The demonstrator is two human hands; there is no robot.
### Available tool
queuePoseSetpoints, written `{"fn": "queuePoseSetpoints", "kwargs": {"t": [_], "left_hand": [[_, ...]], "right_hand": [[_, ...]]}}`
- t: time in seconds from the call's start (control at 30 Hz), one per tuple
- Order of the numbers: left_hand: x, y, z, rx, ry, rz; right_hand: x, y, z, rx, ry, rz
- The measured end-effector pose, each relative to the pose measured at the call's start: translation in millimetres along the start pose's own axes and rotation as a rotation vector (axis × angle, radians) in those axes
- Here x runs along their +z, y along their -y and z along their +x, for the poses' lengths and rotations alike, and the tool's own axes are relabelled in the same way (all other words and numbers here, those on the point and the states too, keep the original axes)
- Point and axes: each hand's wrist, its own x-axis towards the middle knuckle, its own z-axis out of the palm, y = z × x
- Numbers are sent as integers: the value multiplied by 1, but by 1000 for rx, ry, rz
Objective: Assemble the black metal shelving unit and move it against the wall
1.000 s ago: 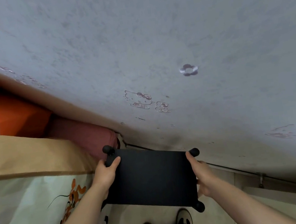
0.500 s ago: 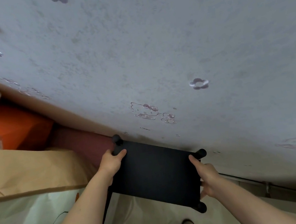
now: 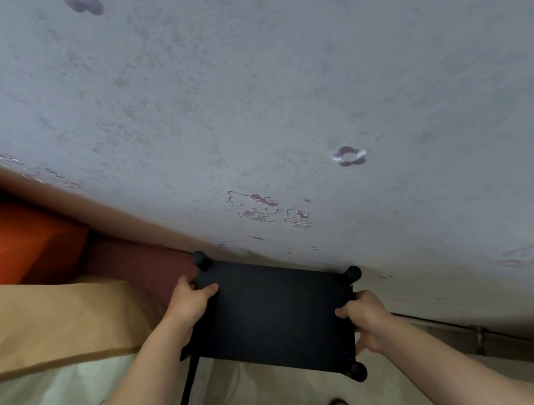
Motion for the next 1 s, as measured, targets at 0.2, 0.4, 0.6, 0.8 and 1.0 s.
{"fn": "queuePoseSetpoints", "kwargs": {"t": [0.2, 0.4, 0.6, 0.8, 1.0], "left_hand": [[11, -2, 1, 5, -7, -82], [5, -8, 2, -8, 7, -5], [-3, -5, -1, -11, 20, 118], [-2, -1, -8, 33, 15, 218], [3, 2, -35, 146, -14, 633]], "right_hand": [[-7, -2, 7, -23, 13, 32], [-5, 0, 7, -6, 10, 7], [-6, -5, 10, -19, 28, -32], [-8, -17, 15, -43, 26, -8], [-11, -32, -1, -67, -30, -65]]}}
